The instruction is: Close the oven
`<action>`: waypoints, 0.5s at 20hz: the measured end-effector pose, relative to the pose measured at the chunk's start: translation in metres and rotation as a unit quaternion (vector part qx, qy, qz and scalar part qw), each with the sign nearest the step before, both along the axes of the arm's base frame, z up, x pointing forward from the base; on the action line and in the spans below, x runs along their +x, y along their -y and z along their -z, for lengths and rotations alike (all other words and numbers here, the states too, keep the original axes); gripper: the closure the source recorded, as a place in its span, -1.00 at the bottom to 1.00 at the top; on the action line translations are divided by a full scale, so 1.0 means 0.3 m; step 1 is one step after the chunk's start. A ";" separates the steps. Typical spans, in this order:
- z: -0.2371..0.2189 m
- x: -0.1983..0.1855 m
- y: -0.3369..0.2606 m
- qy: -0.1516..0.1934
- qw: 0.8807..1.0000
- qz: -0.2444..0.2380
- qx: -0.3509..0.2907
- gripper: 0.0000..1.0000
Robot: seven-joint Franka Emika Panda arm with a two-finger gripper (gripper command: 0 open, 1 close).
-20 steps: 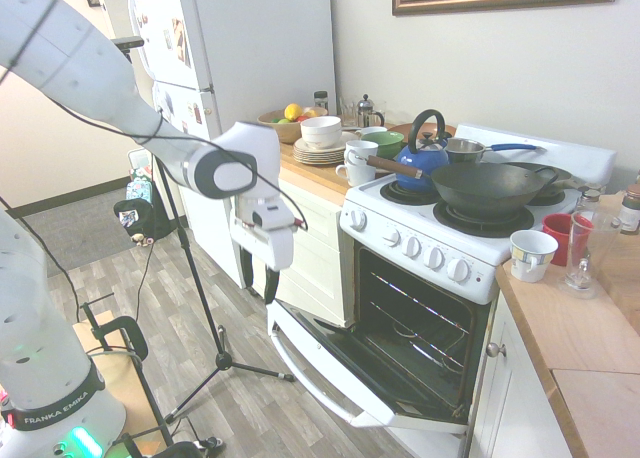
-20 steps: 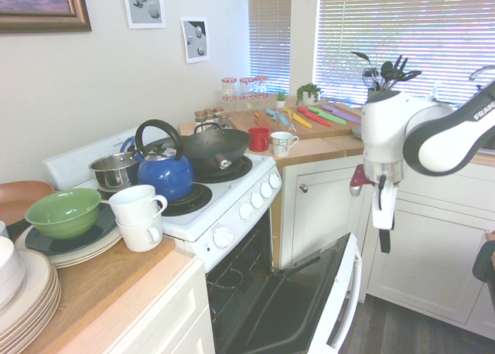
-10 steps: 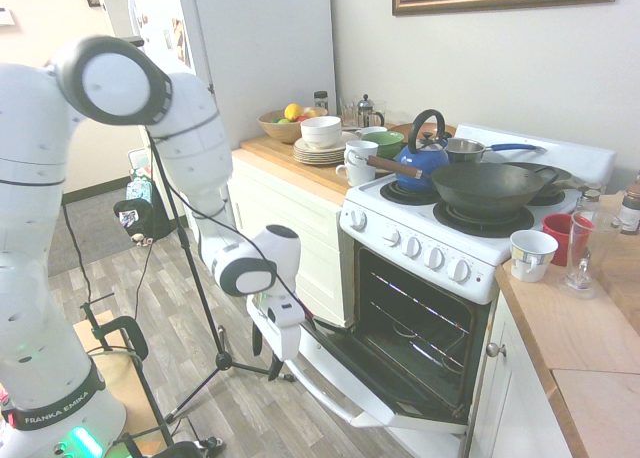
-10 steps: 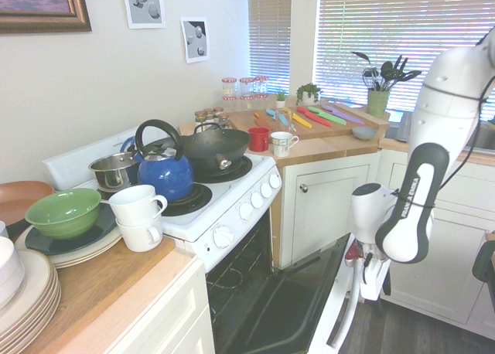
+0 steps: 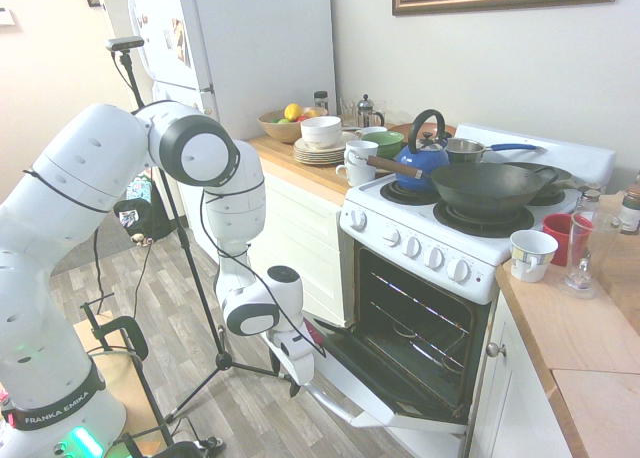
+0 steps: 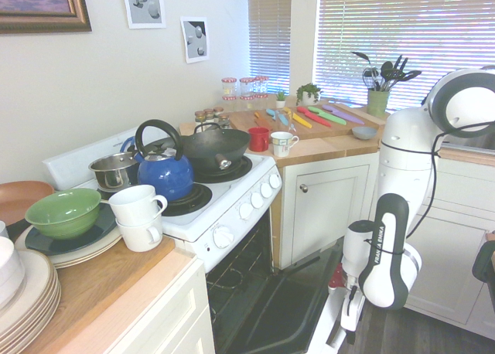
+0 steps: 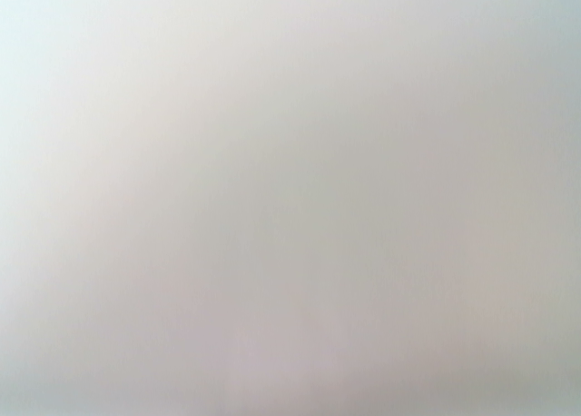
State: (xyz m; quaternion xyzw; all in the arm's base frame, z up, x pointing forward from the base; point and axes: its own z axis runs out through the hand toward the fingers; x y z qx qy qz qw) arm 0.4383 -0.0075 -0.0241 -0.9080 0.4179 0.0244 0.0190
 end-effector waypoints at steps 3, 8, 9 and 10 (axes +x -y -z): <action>-0.049 0.079 -0.038 0.028 1.000 0.004 0.006 -1.00; -0.252 0.335 -0.127 0.096 0.995 -0.005 0.015 -1.00; -0.280 0.381 -0.137 0.104 0.995 -0.004 0.014 -1.00; -0.301 0.421 -0.143 0.108 0.994 -0.001 0.013 -1.00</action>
